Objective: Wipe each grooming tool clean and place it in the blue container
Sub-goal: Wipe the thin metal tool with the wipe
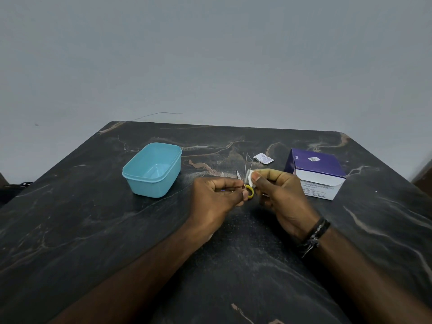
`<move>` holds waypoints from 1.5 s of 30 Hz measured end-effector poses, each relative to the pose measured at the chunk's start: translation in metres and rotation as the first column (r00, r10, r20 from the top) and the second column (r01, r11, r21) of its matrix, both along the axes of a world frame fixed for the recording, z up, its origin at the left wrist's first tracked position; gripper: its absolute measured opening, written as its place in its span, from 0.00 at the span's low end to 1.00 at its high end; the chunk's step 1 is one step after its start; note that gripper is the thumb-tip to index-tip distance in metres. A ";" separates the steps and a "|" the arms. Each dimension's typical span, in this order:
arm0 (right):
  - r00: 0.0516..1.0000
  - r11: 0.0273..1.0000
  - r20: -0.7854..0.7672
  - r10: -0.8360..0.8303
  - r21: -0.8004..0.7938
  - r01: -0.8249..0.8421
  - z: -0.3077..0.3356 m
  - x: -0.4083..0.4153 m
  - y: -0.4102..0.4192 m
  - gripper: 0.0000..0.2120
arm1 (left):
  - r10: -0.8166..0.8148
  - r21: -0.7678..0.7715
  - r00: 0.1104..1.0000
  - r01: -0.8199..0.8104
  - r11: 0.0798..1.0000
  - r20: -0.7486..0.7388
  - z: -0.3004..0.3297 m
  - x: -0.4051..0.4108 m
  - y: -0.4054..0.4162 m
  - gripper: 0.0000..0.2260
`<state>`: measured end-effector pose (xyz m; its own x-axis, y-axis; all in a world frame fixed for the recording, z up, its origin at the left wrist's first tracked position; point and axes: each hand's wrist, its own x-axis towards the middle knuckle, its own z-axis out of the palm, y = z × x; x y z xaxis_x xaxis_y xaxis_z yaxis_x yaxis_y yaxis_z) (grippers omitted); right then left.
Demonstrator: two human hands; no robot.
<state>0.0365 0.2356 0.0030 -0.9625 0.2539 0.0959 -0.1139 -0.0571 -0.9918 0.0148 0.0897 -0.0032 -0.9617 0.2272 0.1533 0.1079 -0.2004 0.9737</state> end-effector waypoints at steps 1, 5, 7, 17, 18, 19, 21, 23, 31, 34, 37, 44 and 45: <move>1.000 1.000 0.004 0.003 0.013 -0.003 -0.001 0.000 -0.001 0.05 | 0.002 -0.002 1.000 -0.002 1.000 0.002 0.000 0.000 0.000 0.09; 1.000 1.000 -0.010 0.002 0.011 -0.002 -0.001 0.000 -0.003 0.05 | -0.016 -0.016 1.000 0.016 1.000 0.013 -0.001 0.000 0.000 0.08; 0.999 0.999 -0.027 -0.030 -0.014 0.029 0.001 0.001 -0.002 0.04 | -0.040 -0.025 0.999 0.040 0.999 0.021 -0.002 0.001 0.000 0.08; 0.986 0.980 -0.167 -0.014 0.196 0.047 0.001 0.001 -0.002 0.03 | -0.088 -0.158 0.996 0.088 0.984 0.005 -0.001 -0.001 -0.002 0.06; 0.984 0.975 -0.176 -0.007 0.217 0.046 0.001 0.001 -0.001 0.03 | -0.089 -0.179 0.996 0.086 0.980 -0.013 0.002 -0.002 -0.003 0.06; 0.981 0.967 -0.193 0.003 0.252 0.046 0.002 0.001 0.000 0.03 | -0.082 -0.189 0.996 0.076 0.979 -0.023 0.006 -0.002 -0.004 0.06; 0.971 0.920 -0.238 0.036 0.388 0.060 0.002 0.000 0.006 0.02 | -0.054 -0.158 0.998 0.052 0.986 -0.008 0.013 -0.003 -0.007 0.10; 0.962 0.835 -0.262 0.069 0.543 0.089 -0.001 0.000 0.010 0.03 | -0.039 -0.104 0.999 0.043 0.994 0.034 0.018 -0.004 -0.010 0.16; 0.907 0.634 -0.371 0.199 0.755 0.170 -0.003 0.000 0.013 0.05 | -0.038 -0.116 0.998 0.044 0.992 0.049 0.011 -0.008 -0.012 0.09; 0.892 0.580 -0.404 0.204 0.784 0.222 -0.003 -0.003 0.018 0.04 | -0.031 -0.107 0.999 0.033 0.994 0.014 0.011 -0.009 -0.012 0.09; 0.902 0.503 -0.397 0.169 0.822 0.267 -0.001 -0.004 0.028 0.04 | -0.002 -0.093 1.000 0.001 0.996 -0.008 0.012 -0.012 -0.014 0.09; 0.914 0.557 -0.385 0.130 0.790 0.254 0.001 0.000 0.033 0.03 | -0.053 -0.114 0.999 0.053 0.992 0.003 0.006 -0.009 -0.010 0.05; 0.915 0.587 -0.391 0.102 0.766 0.262 0.002 0.000 0.031 0.02 | -0.052 -0.108 0.999 0.052 0.993 0.005 0.006 -0.008 -0.009 0.05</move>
<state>0.0365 0.2663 0.0054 -0.7846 -0.0261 0.6195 -0.4242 0.7512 -0.5057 0.0065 0.0803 0.0024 -0.9485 0.2921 0.1229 0.0978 -0.0991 0.9903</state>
